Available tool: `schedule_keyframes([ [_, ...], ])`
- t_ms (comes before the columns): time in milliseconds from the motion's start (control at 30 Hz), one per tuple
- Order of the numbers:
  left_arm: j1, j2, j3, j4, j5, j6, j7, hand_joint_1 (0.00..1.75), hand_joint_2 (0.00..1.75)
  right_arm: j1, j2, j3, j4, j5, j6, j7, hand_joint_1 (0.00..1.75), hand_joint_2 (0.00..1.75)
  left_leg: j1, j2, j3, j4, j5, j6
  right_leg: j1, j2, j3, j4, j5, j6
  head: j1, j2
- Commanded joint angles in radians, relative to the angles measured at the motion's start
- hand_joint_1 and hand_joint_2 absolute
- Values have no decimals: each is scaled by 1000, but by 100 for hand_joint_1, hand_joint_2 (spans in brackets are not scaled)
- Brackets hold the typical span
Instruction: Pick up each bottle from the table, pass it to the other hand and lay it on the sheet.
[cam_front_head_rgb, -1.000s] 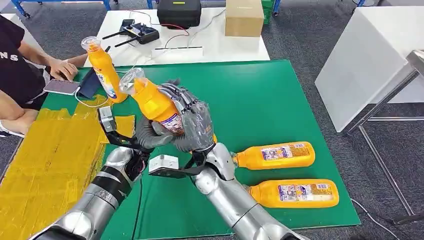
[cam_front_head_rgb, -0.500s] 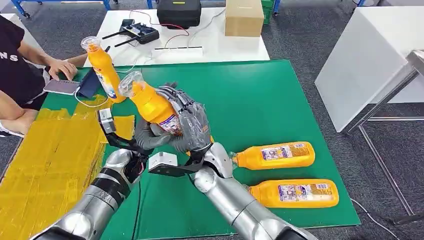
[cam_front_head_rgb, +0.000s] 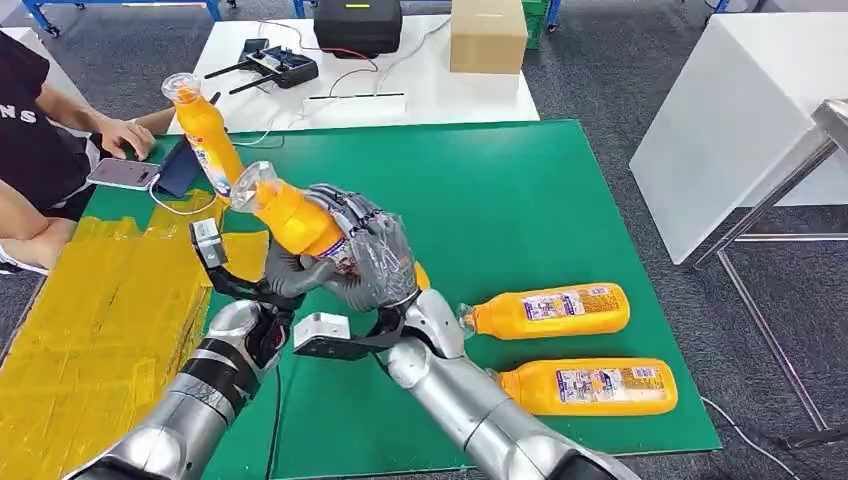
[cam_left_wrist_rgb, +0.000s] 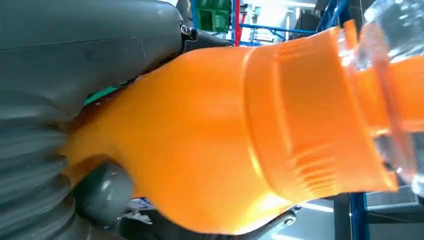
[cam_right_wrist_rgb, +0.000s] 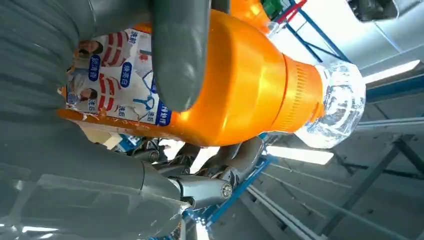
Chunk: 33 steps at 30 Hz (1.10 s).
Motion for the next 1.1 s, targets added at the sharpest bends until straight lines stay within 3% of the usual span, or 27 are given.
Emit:
schedule_keyframes([
  [33,-84,-24,-33,71,-14,2,13,175,175,13,-2,88,67,17,-29,-10,175,175,2,-3,2,0,-1,-1,2,-4,4,-1,-2,0,0,0],
  [567,-72,-23,-13,53,-10,17,20,175,175,42,-2,39,17,70,-29,-20,175,175,1,-3,1,0,-1,-1,1,-3,2,-1,-1,0,0,0],
  [600,-63,-21,-9,43,-12,22,21,175,175,56,-2,23,-4,89,-29,-27,161,175,1,-2,1,0,0,-1,1,-3,2,-1,-1,0,0,0],
  [633,-49,-19,-6,27,-16,28,22,175,175,72,-2,13,-28,95,-29,-38,70,175,2,-3,1,0,-1,-1,2,-3,3,-1,-1,0,0,0],
  [667,-34,-16,-1,11,-19,38,23,175,175,91,-2,3,-56,106,-29,-50,0,175,2,-3,3,0,-2,-1,3,-4,5,-1,-2,-1,0,0],
  [867,44,1,64,-89,-40,109,42,175,175,219,-35,-14,-331,123,12,-52,0,175,1,0,1,0,-1,-1,1,0,1,-1,-1,0,0,0],
  [967,92,8,126,-178,-78,169,62,175,175,299,-73,-47,-531,8,176,-60,0,175,1,-1,-1,0,-1,-1,1,-2,1,0,-1,0,0,0],
  [1100,120,16,199,-245,-128,227,86,175,175,376,-97,-97,-693,-52,270,-79,0,175,1,-1,0,0,-1,-1,1,-2,1,-1,-1,0,0,0],
])
